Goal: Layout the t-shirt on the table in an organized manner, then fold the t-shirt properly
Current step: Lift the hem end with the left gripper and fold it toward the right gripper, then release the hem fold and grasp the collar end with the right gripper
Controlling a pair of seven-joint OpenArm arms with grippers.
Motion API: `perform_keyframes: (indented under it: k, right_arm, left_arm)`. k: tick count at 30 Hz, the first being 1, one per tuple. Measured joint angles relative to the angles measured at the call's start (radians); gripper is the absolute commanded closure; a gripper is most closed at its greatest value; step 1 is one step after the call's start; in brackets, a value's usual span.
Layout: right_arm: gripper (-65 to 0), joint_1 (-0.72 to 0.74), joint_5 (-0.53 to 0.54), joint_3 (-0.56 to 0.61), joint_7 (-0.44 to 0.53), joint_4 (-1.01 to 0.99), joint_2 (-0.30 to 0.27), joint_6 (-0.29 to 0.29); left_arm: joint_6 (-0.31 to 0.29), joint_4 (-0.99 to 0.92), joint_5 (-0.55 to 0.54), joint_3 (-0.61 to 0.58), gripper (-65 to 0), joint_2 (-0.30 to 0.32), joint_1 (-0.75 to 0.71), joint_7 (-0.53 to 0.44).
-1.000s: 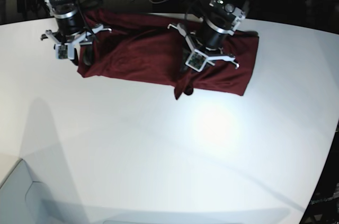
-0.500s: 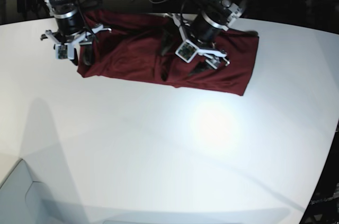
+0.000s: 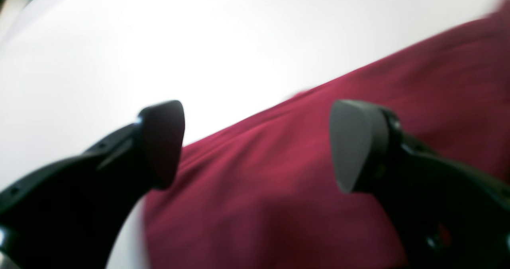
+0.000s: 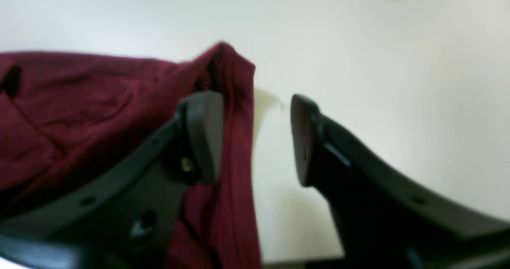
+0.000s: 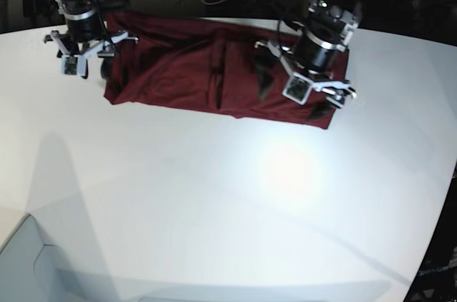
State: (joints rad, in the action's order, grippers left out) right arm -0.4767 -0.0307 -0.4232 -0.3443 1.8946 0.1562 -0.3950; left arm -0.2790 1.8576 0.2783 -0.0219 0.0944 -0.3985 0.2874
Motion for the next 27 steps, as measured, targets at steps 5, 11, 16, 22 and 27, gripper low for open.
perform_keyframes:
  k: [5, 11, 16, 22, 27]
  right_arm:
    - [-40.8, 0.02, 0.001, 0.003, -0.181, 0.008, 0.005, 0.0]
    - [-41.1, 0.033, 0.043, 0.003, -0.216, 0.009, 0.002, -0.004]
    - [-41.1, 0.03, 0.148, 0.005, -0.211, 0.009, 0.002, -0.053]
    - [-41.1, 0.027, 0.157, 0.002, -0.212, -0.042, 0.002, -0.053]
    - [-41.0, 0.027, 0.159, 0.0, -0.213, -0.106, 0.002, -0.053]
  left_arm:
    - [-0.008, -0.019, -0.005, 0.14, -54.8, -0.004, 0.032, -0.009]
    - [-0.011, -0.083, -0.006, 0.212, -54.8, -0.003, 0.068, -0.007]
    - [-0.01, -0.149, -0.005, 0.226, -54.8, -0.003, 0.069, -0.002]
    - [-0.013, -0.156, -0.006, 0.226, -54.8, -0.003, 0.066, -0.007]
    - [-0.013, -0.156, -0.006, 0.226, -54.8, -0.003, 0.065, -0.007]
